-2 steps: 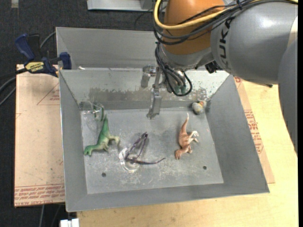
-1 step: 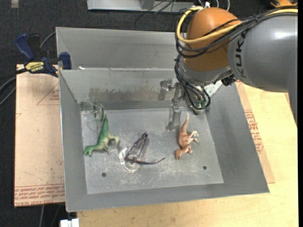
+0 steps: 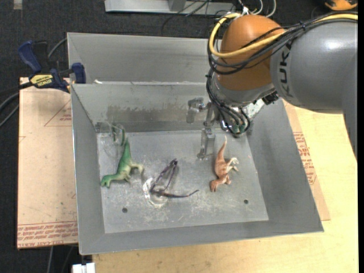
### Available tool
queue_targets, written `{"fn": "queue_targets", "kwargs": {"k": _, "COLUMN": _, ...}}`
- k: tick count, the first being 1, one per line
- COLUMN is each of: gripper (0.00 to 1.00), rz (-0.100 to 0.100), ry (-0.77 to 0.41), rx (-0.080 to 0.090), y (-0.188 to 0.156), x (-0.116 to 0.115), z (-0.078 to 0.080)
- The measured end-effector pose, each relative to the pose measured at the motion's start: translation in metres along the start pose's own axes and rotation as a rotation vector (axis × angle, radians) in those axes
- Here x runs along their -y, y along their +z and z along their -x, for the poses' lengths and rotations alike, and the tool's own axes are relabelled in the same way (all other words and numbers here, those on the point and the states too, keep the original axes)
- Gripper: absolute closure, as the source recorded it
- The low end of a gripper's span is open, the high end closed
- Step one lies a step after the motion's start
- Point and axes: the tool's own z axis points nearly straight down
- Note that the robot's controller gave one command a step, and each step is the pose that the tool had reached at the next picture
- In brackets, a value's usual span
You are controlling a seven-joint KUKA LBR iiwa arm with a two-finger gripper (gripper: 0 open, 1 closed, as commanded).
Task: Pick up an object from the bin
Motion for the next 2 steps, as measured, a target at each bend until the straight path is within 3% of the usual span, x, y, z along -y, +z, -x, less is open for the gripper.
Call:
{"fn": "queue_targets", "kwargs": {"k": 1, "gripper": 0.0, "rz": -0.004, "ry": 0.118, "rx": -0.018, "y": 0.061, "x": 0.033, "z": -0.015}}
{"fn": "queue_targets", "kwargs": {"k": 2, "gripper": 0.0, "rz": 0.0, "ry": -0.019, "rx": -0.001, "y": 0.092, "x": 0.054, "z": -0.037}}
